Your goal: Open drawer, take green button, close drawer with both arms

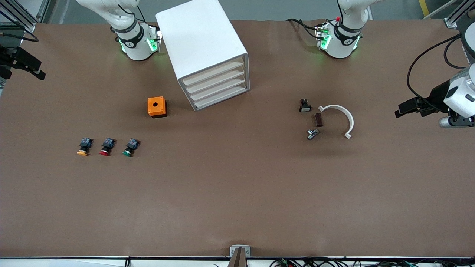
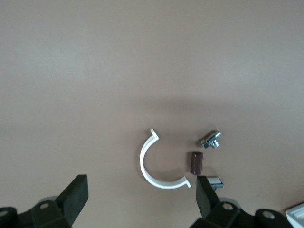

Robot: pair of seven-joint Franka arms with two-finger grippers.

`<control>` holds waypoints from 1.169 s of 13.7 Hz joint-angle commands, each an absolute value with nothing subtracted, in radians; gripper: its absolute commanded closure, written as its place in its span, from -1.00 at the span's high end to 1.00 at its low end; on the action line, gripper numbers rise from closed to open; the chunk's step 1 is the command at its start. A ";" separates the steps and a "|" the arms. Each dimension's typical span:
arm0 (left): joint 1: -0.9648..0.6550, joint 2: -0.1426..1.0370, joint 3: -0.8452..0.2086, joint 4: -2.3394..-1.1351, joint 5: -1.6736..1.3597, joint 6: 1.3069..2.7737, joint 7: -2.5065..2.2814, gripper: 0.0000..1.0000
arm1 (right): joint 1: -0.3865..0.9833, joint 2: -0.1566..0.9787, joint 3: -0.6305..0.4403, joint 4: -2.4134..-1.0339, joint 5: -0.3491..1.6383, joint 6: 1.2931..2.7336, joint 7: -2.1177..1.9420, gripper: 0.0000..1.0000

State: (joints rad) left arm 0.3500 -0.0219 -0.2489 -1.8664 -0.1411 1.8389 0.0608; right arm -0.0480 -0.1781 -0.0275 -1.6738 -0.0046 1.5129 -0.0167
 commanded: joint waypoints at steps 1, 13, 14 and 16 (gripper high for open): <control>0.364 -0.028 -0.253 -1.787 -0.130 1.839 0.071 1.00 | -0.054 -0.199 -0.026 -1.692 -0.003 1.514 -0.032 1.00; 0.261 -0.021 -0.229 -1.569 -0.014 1.698 0.054 1.00 | -0.054 -0.199 -0.026 -1.692 0.014 1.499 -0.031 1.00; 0.236 -0.021 -0.218 -1.569 0.000 1.698 0.046 1.00 | -0.054 -0.199 -0.026 -1.692 0.014 1.499 -0.032 1.00; 0.136 -0.018 -0.114 -1.569 0.000 1.698 0.041 1.00 | -0.054 -0.199 -0.026 -1.692 0.014 1.499 -0.032 1.00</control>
